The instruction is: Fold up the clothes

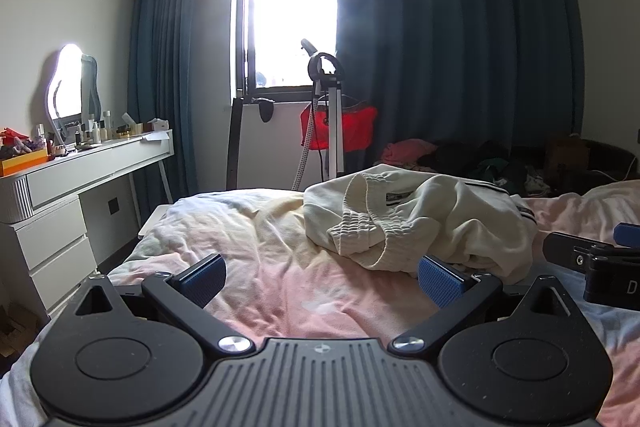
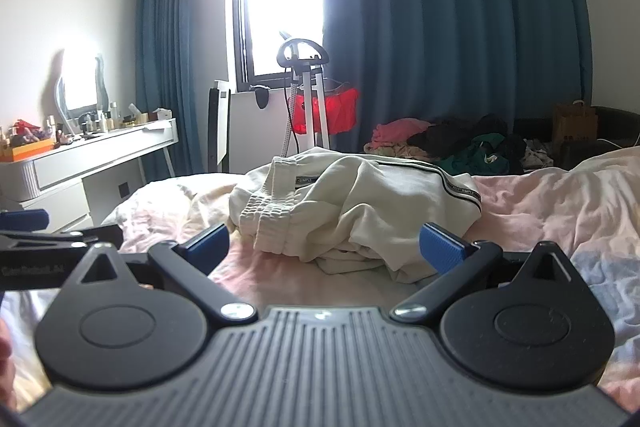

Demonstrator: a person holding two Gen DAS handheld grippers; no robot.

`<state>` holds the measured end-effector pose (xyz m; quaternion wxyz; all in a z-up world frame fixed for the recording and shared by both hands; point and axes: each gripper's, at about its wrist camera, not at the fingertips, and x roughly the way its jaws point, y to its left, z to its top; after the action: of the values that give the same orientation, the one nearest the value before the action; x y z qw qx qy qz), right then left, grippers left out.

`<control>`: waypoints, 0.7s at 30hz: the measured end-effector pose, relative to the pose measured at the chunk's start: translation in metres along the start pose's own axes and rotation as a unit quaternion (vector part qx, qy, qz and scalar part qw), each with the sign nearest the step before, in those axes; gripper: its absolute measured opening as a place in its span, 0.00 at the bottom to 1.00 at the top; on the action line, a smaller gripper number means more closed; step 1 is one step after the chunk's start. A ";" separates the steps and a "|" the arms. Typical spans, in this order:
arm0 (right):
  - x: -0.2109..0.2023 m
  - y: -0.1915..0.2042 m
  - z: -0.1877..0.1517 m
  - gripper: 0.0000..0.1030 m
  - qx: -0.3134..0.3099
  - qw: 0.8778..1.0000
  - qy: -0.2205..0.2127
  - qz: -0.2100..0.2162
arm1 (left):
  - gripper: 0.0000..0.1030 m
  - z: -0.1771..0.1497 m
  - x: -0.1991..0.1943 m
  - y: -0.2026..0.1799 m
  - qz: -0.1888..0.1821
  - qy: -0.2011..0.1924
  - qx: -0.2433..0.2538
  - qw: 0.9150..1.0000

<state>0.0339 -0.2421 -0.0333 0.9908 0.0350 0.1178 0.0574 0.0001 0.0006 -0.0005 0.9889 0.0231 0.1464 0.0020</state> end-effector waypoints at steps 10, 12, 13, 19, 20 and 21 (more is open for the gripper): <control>-0.004 -0.002 -0.001 1.00 0.013 1.000 -0.011 0.001 | 1.00 0.001 -0.004 -0.002 0.001 -0.005 -0.004 1.000; -0.005 -0.001 0.000 1.00 0.015 1.000 -0.011 -0.003 | 1.00 0.000 -0.003 -0.001 0.001 -0.007 -0.003 1.000; -0.006 0.000 0.000 1.00 0.015 1.000 -0.011 -0.003 | 1.00 0.000 -0.003 -0.001 0.002 -0.006 -0.003 1.000; -0.006 -0.001 -0.001 1.00 0.020 1.000 -0.012 0.000 | 1.00 0.001 -0.001 -0.001 0.003 0.000 -0.003 1.000; -0.006 -0.001 -0.002 1.00 0.021 1.000 -0.012 0.000 | 1.00 0.001 0.000 -0.001 0.003 0.001 -0.002 1.000; -0.007 -0.001 -0.002 1.00 0.021 1.000 -0.012 0.001 | 1.00 0.001 0.000 -0.001 0.003 0.001 -0.002 1.000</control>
<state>0.0273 -0.2439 -0.0336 0.9911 0.0568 0.1070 0.0550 0.0003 -0.0007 0.0006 0.9888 0.0214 0.1477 0.0058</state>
